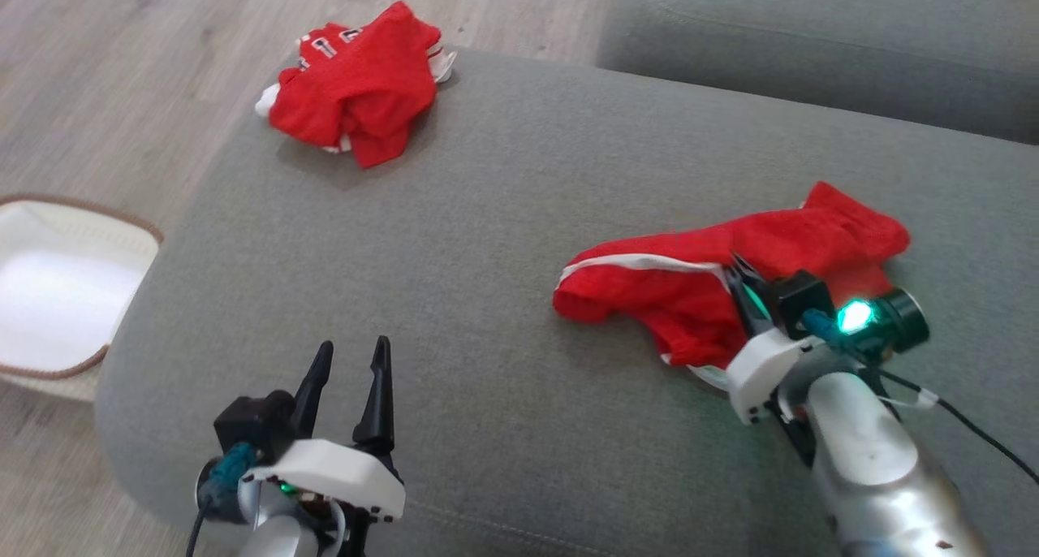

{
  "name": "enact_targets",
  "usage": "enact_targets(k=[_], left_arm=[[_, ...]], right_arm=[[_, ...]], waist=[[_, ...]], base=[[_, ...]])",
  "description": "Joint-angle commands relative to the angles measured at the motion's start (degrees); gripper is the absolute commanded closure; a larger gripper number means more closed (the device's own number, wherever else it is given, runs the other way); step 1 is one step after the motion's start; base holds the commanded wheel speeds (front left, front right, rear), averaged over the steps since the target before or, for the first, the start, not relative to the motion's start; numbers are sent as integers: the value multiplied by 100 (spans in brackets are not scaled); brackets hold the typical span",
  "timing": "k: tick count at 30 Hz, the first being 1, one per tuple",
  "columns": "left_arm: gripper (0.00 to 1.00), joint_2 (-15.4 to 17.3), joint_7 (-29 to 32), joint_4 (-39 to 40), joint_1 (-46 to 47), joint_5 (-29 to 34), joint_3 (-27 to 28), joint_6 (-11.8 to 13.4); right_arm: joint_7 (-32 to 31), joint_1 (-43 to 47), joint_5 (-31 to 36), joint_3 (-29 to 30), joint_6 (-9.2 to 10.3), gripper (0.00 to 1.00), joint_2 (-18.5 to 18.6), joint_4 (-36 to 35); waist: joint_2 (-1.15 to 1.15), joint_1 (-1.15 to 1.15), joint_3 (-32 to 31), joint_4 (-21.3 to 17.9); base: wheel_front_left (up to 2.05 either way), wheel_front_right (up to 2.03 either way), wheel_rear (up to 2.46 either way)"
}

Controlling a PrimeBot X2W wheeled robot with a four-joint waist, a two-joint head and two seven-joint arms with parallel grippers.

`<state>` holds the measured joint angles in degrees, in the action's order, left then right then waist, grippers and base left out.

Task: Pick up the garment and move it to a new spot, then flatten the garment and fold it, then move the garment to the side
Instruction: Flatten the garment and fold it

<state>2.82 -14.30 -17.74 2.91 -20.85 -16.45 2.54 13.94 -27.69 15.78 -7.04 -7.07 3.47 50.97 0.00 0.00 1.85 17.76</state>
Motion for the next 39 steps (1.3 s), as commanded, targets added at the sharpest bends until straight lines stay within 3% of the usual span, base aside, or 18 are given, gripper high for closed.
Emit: enact_targets(k=[1,9,14,20,27,28,29,30,31,39], left_arm=[[0,6,-70,158,135,14,151,24],[0,6,-70,141,5,16,189,23],[0,6,-70,149,20,14,136,22],[0,6,-70,144,60,10,106,24],[0,6,-70,129,147,12,145,16],[0,6,-70,126,156,9,142,15],[0,6,-70,122,165,7,139,16],[0,6,-70,119,173,3,138,22],[0,6,-70,117,178,-1,140,30],[0,6,-70,136,146,-13,202,57]], right_arm=[[98,-11,-121,-263,-42,100,-57,-359],[88,862,-359,-879,-42,100,-57,-1786],[-274,1332,-438,-967,-42,100,92,-2406],[-563,1613,-537,-824,-42,100,219,-2687],[-552,1479,-605,-743,-42,100,55,-2402],[-526,1448,-594,-733,-42,83,30,-2327],[-502,1425,-585,-725,-42,58,9,-2253],[-486,1413,-587,-722,-42,24,-8,-2184],[-463,1404,-591,-724,-42,0,-22,-2128],[-223,1545,-666,-428,-42,0,-55,-2127]], waist=[[0,0,-65,-118],[0,0,-184,-579],[0,0,-169,-711],[0,0,-84,-671],[0,0,16,-567],[0,0,21,-559],[0,0,26,-555],[0,0,30,-554],[0,0,33,-561],[0,0,-5,-828]], base=[[0,0,0],[0,0,0],[0,0,0],[0,0,0],[0,0,0],[0,0,0],[0,0,0],[0,0,0],[0,0,0],[0,0,0]])
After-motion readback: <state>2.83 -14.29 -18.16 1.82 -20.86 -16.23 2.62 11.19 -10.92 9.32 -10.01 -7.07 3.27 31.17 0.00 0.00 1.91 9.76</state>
